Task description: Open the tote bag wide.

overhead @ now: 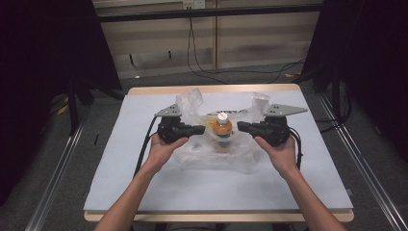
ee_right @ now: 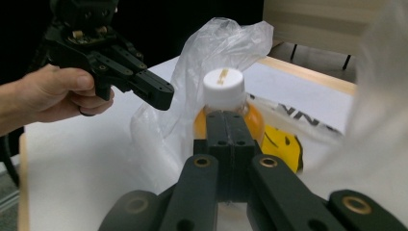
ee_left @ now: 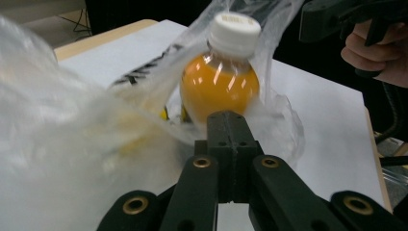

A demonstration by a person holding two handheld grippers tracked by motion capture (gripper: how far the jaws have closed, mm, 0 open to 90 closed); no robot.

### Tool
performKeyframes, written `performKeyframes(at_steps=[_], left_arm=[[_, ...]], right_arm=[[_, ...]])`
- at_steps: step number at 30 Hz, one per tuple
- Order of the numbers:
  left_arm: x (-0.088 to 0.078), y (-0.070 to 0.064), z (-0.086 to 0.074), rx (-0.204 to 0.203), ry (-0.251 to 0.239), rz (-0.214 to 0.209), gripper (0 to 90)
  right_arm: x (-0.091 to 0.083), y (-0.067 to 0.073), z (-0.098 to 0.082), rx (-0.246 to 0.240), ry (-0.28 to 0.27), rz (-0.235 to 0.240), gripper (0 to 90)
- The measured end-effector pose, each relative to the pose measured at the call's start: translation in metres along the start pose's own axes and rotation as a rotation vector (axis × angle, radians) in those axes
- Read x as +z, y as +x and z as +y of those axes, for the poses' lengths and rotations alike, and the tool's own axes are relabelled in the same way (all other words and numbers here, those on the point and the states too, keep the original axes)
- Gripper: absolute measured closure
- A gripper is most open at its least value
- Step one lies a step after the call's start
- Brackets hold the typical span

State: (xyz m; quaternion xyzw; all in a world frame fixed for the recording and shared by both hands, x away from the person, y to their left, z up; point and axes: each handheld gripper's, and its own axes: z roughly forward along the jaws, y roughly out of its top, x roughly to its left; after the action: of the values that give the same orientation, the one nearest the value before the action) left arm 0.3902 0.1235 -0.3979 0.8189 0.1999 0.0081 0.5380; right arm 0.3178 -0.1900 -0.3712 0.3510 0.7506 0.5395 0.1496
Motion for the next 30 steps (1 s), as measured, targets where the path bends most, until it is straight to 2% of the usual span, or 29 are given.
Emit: performKeyframes(at_steps=[3, 5, 6, 7, 8, 10, 11, 12, 13, 14, 15, 16, 17, 18, 19, 20, 21, 22, 25, 26, 27, 28, 29, 30], left_arm=[[0.005, 0.005, 0.016, 0.018, 0.007, 0.011, 90.0], [0.010, 0.010, 0.025, 0.007, 0.030, 0.012, 90.0], [0.014, 0.013, 0.029, 0.006, 0.037, 0.025, 90.0], [0.018, 0.016, 0.033, 0.008, 0.063, 0.031, 90.0], [0.023, 0.019, 0.035, 0.005, 0.076, 0.034, 90.0], [0.034, 0.024, 0.038, 0.010, 0.113, 0.038, 90.0], [0.047, 0.027, 0.039, 0.003, 0.149, 0.035, 90.0], [0.052, 0.029, 0.038, 0.010, 0.177, 0.045, 90.0], [0.052, 0.029, 0.038, 0.010, 0.177, 0.045, 90.0], [0.064, 0.033, 0.032, -0.005, 0.207, 0.041, 90.0], [0.064, 0.033, 0.032, -0.005, 0.207, 0.041, 90.0], [0.069, 0.035, 0.029, -0.007, 0.234, 0.041, 90.0], [0.076, 0.038, 0.022, -0.003, 0.291, 0.030, 90.0], [0.076, 0.038, 0.022, -0.003, 0.291, 0.030, 90.0], [0.083, 0.036, 0.015, 0.008, 0.339, 0.025, 90.0], [0.083, 0.036, 0.015, 0.008, 0.339, 0.025, 90.0], [0.085, 0.036, 0.013, 0.024, 0.366, 0.028, 90.0], [0.089, 0.037, 0.009, 0.021, 0.397, 0.028, 90.0], [0.093, 0.040, 0.004, 0.001, 0.403, 0.027, 90.0], [0.096, 0.042, 0.001, 0.006, 0.402, 0.029, 90.0], [0.104, 0.041, -0.006, 0.019, 0.445, 0.040, 90.0], [0.104, 0.041, -0.006, 0.019, 0.445, 0.040, 90.0], [0.106, 0.040, -0.008, 0.032, 0.473, 0.055, 90.0], [0.107, 0.041, -0.010, 0.039, 0.494, 0.052, 90.0]], right_arm=[[0.008, -0.003, 0.007, -0.008, 0.026, -0.017, 90.0], [0.020, -0.010, 0.014, -0.012, 0.073, -0.042, 90.0], [0.020, -0.010, 0.014, -0.012, 0.073, -0.042, 90.0], [0.028, -0.015, 0.015, -0.018, 0.104, -0.059, 90.0], [0.028, -0.015, 0.015, -0.018, 0.104, -0.059, 90.0], [0.042, -0.021, 0.012, -0.026, 0.168, -0.084, 90.0], [0.047, -0.024, 0.009, -0.035, 0.192, -0.088, 90.0], [0.051, -0.027, 0.007, -0.030, 0.209, -0.091, 90.0], [0.051, -0.027, 0.007, -0.030, 0.209, -0.091, 90.0], [0.059, -0.032, 0.002, -0.025, 0.238, -0.084, 90.0], [0.059, -0.032, 0.002, -0.025, 0.238, -0.084, 90.0], [0.064, -0.035, 0.000, -0.025, 0.251, -0.087, 90.0], [0.071, -0.038, -0.006, -0.020, 0.284, -0.082, 90.0], [0.071, -0.038, -0.006, -0.020, 0.284, -0.082, 90.0], [0.077, -0.041, -0.014, -0.012, 0.315, -0.079, 90.0], [0.077, -0.041, -0.014, -0.012, 0.315, -0.079, 90.0], [0.079, -0.042, -0.019, -0.008, 0.332, -0.069, 90.0], [0.083, -0.044, -0.029, 0.001, 0.355, -0.075, 90.0], [0.086, -0.047, -0.037, 0.006, 0.368, -0.065, 90.0], [0.087, -0.049, -0.041, 0.015, 0.373, -0.059, 90.0], [0.090, -0.049, -0.047, 0.010, 0.415, -0.062, 90.0], [0.090, -0.049, -0.047, 0.010, 0.415, -0.062, 90.0], [0.092, -0.050, -0.049, 0.006, 0.439, -0.069, 90.0], [0.093, -0.051, -0.051, 0.006, 0.457, -0.064, 90.0]])
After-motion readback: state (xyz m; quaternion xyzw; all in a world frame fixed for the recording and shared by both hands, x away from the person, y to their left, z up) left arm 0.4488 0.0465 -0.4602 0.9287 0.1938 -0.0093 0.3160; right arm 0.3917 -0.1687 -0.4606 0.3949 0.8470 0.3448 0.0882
